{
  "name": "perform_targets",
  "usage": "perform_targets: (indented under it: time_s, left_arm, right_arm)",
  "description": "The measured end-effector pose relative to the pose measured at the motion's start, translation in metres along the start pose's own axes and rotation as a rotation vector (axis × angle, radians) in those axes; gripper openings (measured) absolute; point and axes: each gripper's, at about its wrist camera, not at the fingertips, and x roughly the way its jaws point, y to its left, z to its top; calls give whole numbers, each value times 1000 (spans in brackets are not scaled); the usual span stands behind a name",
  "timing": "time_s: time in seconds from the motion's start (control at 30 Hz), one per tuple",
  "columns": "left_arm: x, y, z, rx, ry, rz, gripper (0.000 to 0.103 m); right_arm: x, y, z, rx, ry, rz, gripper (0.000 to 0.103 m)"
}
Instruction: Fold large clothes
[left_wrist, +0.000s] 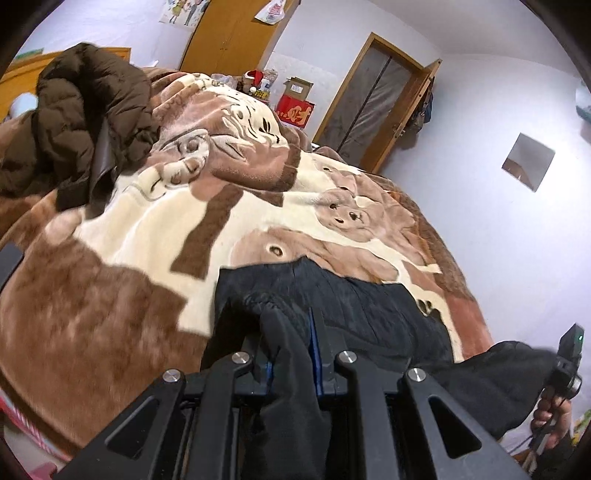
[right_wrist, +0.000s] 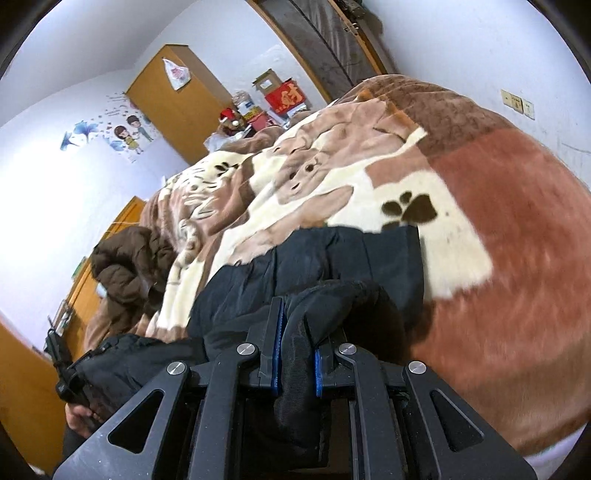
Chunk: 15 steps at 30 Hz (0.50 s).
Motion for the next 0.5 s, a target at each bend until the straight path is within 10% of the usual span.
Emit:
perform_targets:
  time_s: [0.5]
  left_arm:
    - [198,31,43,-43,178,146,21]
  right_arm:
    - [185,-54,78,69,216,-148,18]
